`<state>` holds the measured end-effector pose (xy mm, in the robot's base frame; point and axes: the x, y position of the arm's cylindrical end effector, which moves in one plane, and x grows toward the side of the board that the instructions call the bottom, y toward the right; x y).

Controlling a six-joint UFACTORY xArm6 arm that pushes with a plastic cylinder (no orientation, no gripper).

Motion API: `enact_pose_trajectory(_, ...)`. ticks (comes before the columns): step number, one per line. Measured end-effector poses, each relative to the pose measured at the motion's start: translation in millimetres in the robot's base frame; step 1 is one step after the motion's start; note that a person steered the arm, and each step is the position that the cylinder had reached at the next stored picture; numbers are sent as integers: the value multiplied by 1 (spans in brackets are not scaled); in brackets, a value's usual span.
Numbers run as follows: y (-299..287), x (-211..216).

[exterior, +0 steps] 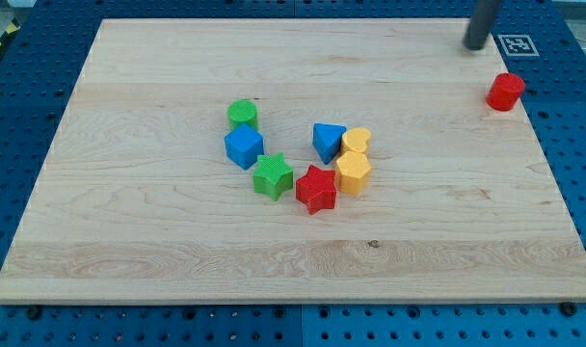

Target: Move the red circle diagonal to the top right of the yellow heart

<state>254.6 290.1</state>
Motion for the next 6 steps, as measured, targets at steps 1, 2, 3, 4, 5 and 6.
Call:
enact_pose_trajectory(1, 54, 13)
enact_pose_trajectory(2, 55, 43)
enact_pose_trajectory(3, 49, 84)
enact_pose_trajectory(4, 13, 100)
enact_pose_trajectory(5, -38, 110)
enact_pose_trajectory(6, -83, 115)
